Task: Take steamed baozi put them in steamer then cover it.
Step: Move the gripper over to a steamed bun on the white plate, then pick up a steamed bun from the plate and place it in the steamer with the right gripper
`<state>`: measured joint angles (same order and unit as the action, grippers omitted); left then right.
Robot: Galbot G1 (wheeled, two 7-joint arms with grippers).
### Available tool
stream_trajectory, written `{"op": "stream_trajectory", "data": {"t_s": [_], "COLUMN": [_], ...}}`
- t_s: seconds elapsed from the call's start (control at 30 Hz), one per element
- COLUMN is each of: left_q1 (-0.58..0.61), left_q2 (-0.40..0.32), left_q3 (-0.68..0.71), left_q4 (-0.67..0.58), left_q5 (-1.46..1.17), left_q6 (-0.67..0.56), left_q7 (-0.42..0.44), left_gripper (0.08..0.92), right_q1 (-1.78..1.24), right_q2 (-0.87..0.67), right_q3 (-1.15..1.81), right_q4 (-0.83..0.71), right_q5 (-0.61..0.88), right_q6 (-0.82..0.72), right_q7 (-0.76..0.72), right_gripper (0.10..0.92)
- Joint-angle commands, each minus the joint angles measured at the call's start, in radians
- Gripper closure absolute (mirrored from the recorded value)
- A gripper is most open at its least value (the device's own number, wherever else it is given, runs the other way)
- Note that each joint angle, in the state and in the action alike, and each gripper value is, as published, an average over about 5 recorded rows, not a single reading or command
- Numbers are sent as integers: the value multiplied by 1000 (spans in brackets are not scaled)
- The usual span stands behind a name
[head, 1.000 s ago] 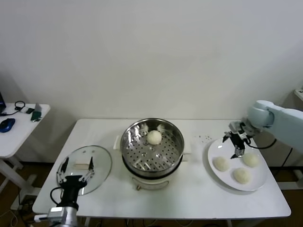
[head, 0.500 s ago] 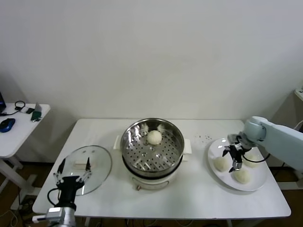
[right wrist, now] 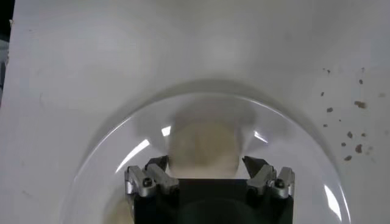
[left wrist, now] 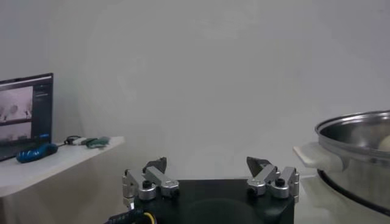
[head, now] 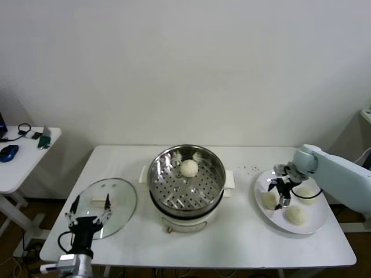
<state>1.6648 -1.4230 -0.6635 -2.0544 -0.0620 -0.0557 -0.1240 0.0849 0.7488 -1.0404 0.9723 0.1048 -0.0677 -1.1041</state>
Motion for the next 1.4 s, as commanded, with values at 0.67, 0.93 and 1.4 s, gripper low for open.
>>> {"op": "stream_trajectory", "data": {"t_s": [0.67, 0.93, 1.4], "left_q1": [15, 16, 11], "left_q2": [0, -3, -5], "left_q3": [-9, 6, 50], "left_q4": [-2, -7, -33], "left_q5": [-1, 8, 18], "left_q6": [-6, -5, -5], "left_q7": [-1, 1, 4], "left_gripper": [177, 177, 177], "right_q1": [63, 431, 905], "right_q2": [-11, -33, 212], "right_q3": [-17, -265, -541], "right_q4": [0, 107, 327], "right_q5": [80, 360, 785], "right_q6": [-22, -108, -271], "right_q7": [-11, -5, 114], "right_gripper": [338, 346, 338]}}
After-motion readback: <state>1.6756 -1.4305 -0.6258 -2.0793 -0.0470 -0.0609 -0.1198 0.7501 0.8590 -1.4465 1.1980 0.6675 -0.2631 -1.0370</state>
